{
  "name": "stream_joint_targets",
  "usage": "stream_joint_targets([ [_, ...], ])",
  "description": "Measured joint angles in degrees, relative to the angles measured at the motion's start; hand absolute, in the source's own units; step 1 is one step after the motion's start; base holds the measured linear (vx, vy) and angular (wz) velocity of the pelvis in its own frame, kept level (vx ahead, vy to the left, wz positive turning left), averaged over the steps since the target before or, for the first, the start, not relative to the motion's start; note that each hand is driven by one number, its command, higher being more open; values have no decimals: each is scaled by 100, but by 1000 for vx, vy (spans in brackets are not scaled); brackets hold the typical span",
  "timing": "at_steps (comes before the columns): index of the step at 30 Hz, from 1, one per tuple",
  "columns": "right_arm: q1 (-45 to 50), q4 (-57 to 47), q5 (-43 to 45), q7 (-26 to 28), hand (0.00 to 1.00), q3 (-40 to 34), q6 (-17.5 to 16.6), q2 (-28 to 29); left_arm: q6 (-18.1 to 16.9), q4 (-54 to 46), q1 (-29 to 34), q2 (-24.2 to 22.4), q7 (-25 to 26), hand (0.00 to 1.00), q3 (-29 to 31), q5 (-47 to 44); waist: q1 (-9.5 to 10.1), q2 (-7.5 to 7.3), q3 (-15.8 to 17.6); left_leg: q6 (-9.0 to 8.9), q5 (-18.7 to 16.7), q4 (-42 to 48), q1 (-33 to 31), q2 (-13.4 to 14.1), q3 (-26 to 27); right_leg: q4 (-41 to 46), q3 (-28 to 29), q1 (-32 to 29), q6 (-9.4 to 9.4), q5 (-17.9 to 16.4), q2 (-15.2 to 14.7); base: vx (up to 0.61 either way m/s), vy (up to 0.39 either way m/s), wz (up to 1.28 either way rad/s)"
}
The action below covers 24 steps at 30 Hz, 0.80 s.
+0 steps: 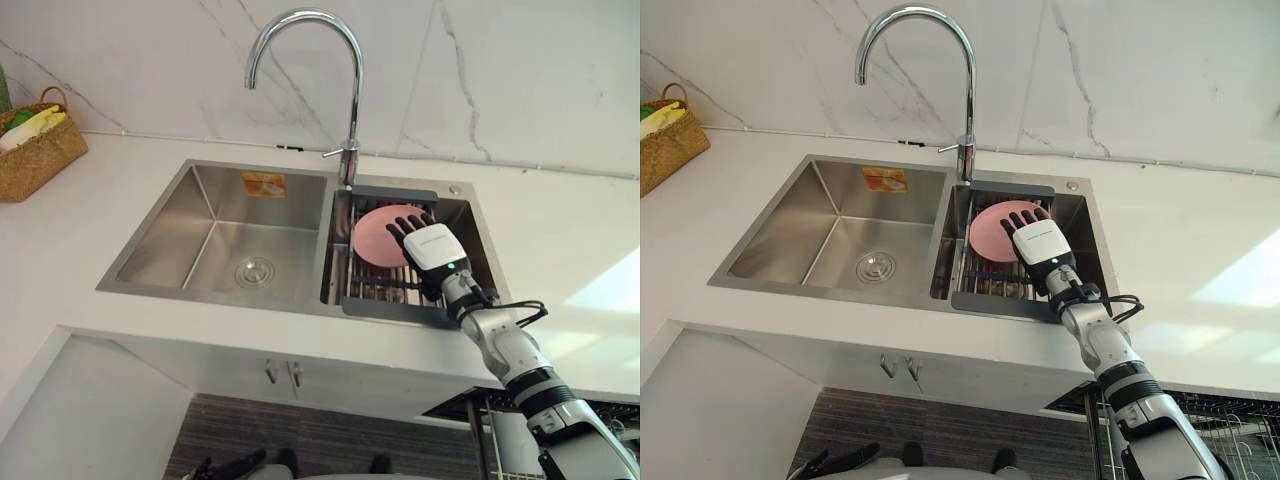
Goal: Walk over to the sink, pick up the cup, carry it to the dishwasher, place the cup inside the dishwasher, then close the dishwasher door
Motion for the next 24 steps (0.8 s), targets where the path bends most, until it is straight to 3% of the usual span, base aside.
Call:
stream_joint_targets([
  [1, 0, 9, 0, -40, 100, 4, 4, 0, -2, 0, -2, 0, -2, 100, 0, 2, 0, -1, 0, -1, 1, 3, 0, 0, 0, 0, 0, -1, 0, 0, 0, 0, 0, 0],
  [2, 0, 45, 0, -141, 0, 27, 6, -1, -10, 0, -2, 0, -4, 100, 0, 3, -6, -3, 1, -1, 1, 7, 0, 1, 3, 0, 0, -1, 1, 1, 0, 0, 0, 0],
  [11, 1, 456, -227, -1318, 0, 121, -18, 0, -272, 0, -71, 13, 5, 100, 2, 10, -14, 1, 9, -14, 7, 57, -125, 47, 38, 0, -12, -111, -1, 1, 27, -20, 3, -3],
  [19, 0, 495, -377, -1719, 0, 122, -166, -17, -451, 1, -60, 15, 129, 100, 16, 26, -15, 25, 25, -56, 25, 107, -146, 134, 38, 0, -15, -123, -28, 4, 102, 0, 0, 0],
  [24, -336, 489, -354, -2129, 0, 109, -187, -127, -534, 1, -67, -11, 133, 100, 25, 104, 32, 142, 95, -67, 30, 115, -161, 144, 21, 0, -32, -137, -20, 45, 115, 0, 0, 0],
])
